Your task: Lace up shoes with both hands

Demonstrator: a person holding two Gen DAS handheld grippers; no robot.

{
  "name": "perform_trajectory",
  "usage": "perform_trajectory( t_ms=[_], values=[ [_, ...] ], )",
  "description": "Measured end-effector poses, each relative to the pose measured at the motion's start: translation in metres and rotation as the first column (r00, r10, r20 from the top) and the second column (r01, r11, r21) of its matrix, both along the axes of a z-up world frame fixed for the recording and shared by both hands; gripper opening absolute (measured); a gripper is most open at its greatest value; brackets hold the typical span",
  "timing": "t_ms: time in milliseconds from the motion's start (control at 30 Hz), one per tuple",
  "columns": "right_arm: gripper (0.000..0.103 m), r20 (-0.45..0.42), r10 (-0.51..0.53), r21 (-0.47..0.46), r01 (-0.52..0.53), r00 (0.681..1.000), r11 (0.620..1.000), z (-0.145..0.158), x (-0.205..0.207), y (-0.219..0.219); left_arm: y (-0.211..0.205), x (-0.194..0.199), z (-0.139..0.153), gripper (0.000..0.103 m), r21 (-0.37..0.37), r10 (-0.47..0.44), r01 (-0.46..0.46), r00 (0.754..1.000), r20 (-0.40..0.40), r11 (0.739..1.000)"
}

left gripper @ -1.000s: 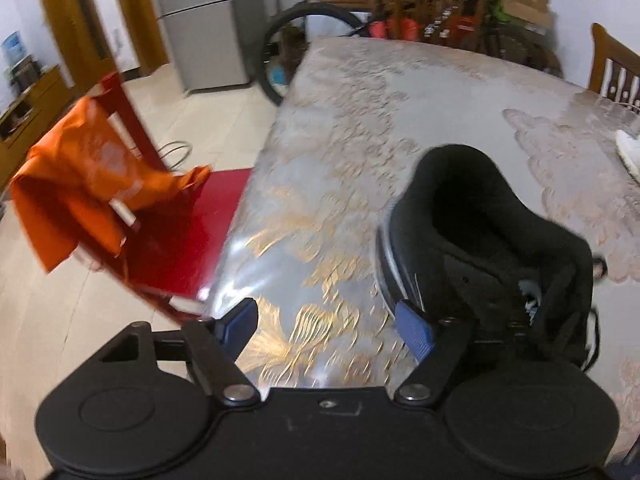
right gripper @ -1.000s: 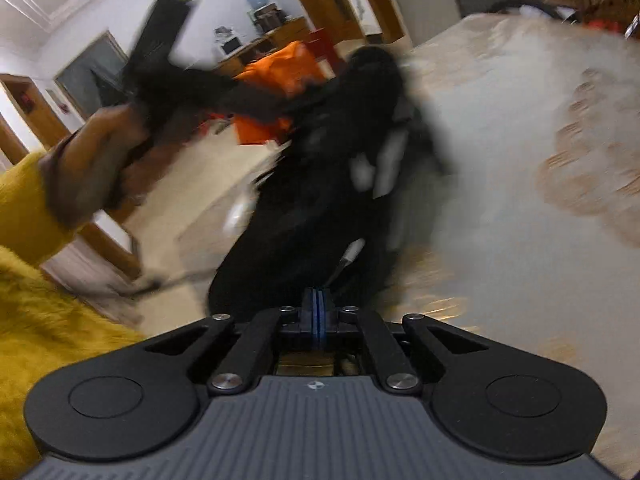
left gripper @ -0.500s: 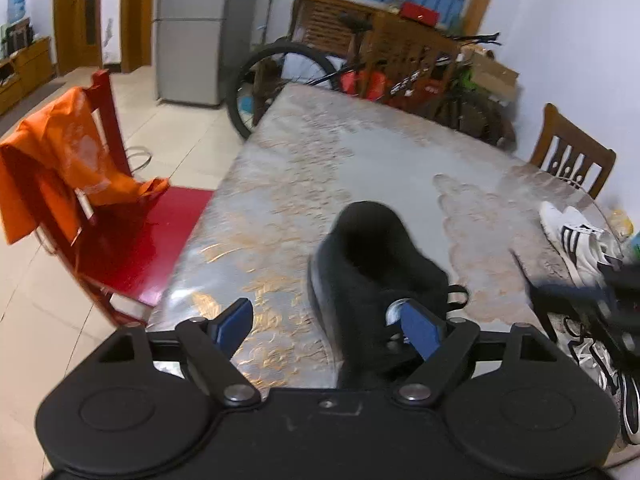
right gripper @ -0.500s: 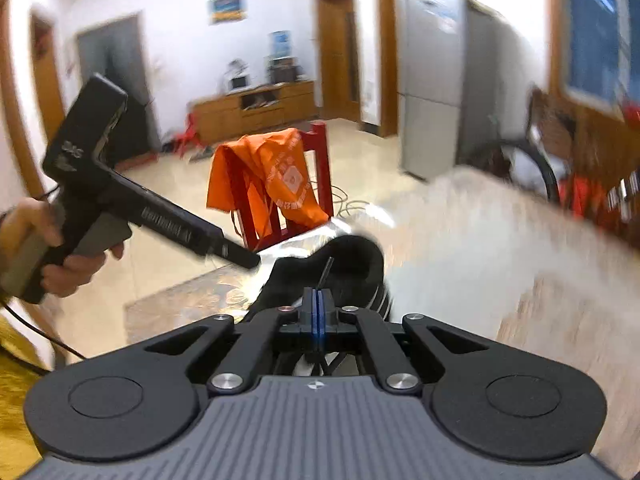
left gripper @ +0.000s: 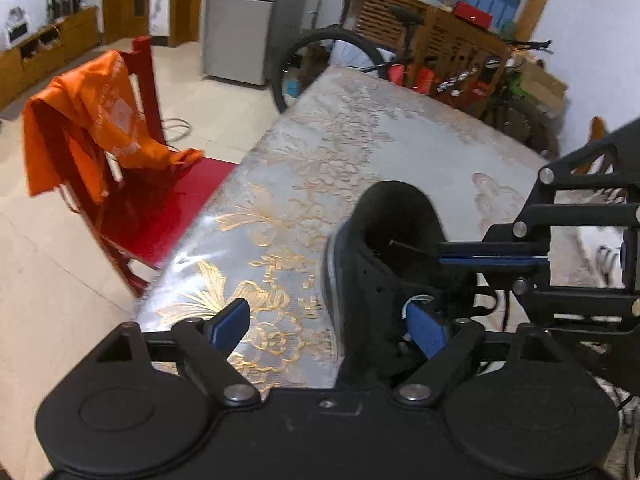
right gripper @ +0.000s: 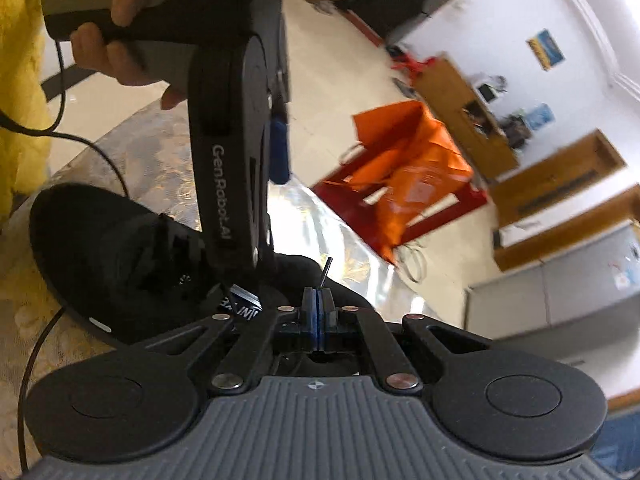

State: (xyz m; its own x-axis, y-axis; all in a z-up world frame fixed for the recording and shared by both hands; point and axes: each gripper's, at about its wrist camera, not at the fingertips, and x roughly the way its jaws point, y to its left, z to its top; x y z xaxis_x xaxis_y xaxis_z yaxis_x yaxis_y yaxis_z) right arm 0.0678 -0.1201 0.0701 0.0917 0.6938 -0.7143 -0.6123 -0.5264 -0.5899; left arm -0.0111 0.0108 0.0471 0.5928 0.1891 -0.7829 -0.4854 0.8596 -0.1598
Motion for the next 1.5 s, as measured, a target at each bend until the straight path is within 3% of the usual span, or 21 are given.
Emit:
perform_trajectory(
  t_ms=[200, 233, 267, 367, 467, 600, 700, 767, 800, 867, 1067, 1167, 1300, 1500],
  values=[
    [0.0, -0.014, 0.062, 0.007, -0.062, 0.998, 0.998, -0.003, 0.011, -0.008, 0.015, -0.028, 0.007, 0.09, -0.067, 0.16, -0.159, 0.987, 0.006, 0.985],
    [0.0, -0.015, 0.074, -0.005, -0.074, 0.997, 0.997, -0.003, 0.012, -0.008, 0.016, -0.03, 0.006, 0.081, 0.0, 0.211, -0.211, 0.977, -0.036, 0.977],
    [0.0, -0.021, 0.089, -0.034, -0.09, 0.996, 0.995, -0.004, 0.013, -0.006, 0.018, -0.032, 0.005, 0.079, 0.064, 0.263, -0.259, 0.962, -0.074, 0.964],
    [0.0, -0.001, 0.163, -0.03, -0.163, 0.987, 0.986, -0.007, 0.011, -0.007, 0.036, -0.049, -0.007, 0.07, 0.07, 0.344, -0.337, 0.924, -0.165, 0.939],
    [0.0, -0.045, 0.156, -0.049, -0.158, 0.987, 0.986, 0.002, 0.016, -0.007, 0.032, -0.062, 0.007, 0.071, -0.07, 0.299, -0.304, 0.952, -0.068, 0.95],
    [0.0, -0.141, 0.096, -0.054, -0.105, 0.985, 0.993, 0.015, 0.03, -0.001, 0.007, -0.034, 0.027, 0.079, -0.118, 0.177, -0.171, 0.983, 0.047, 0.978],
    [0.0, -0.17, 0.072, -0.035, -0.079, 0.983, 0.996, 0.014, 0.037, 0.006, -0.008, -0.006, 0.024, 0.077, -0.099, 0.115, -0.109, 0.992, 0.052, 0.989],
    [0.0, -0.167, 0.082, -0.022, -0.087, 0.983, 0.996, 0.011, 0.038, 0.005, -0.016, 0.005, 0.017, 0.054, -0.049, 0.103, -0.103, 0.995, 0.001, 0.993],
    [0.0, -0.17, 0.091, -0.02, -0.096, 0.981, 0.995, 0.009, 0.038, 0.003, -0.013, 0.002, 0.013, 0.052, -0.08, 0.117, -0.117, 0.993, -0.005, 0.99],
    [0.0, -0.187, 0.108, -0.025, -0.115, 0.976, 0.993, 0.007, 0.038, 0.0, -0.006, -0.005, 0.008, 0.048, -0.154, 0.161, -0.159, 0.987, 0.0, 0.975],
    [0.0, -0.217, 0.156, -0.013, -0.163, 0.963, 0.987, 0.002, 0.042, -0.003, 0.019, -0.027, -0.001, 0.051, -0.333, 0.281, -0.256, 0.959, 0.027, 0.907],
    [0.0, -0.229, 0.198, -0.014, -0.206, 0.953, 0.978, 0.005, 0.045, -0.001, 0.025, -0.03, 0.001, 0.053, -0.377, 0.322, -0.289, 0.946, 0.025, 0.88],
    [0.0, -0.18, 0.291, -0.027, -0.301, 0.939, 0.953, 0.006, 0.043, 0.004, 0.032, -0.037, 0.002, 0.056, -0.426, 0.363, -0.321, 0.932, 0.019, 0.846],
    [0.0, -0.123, 0.434, -0.045, -0.442, 0.892, 0.896, 0.004, 0.033, 0.013, 0.033, -0.041, 0.0, 0.06, -0.45, 0.382, -0.335, 0.924, 0.015, 0.828]
  ],
)
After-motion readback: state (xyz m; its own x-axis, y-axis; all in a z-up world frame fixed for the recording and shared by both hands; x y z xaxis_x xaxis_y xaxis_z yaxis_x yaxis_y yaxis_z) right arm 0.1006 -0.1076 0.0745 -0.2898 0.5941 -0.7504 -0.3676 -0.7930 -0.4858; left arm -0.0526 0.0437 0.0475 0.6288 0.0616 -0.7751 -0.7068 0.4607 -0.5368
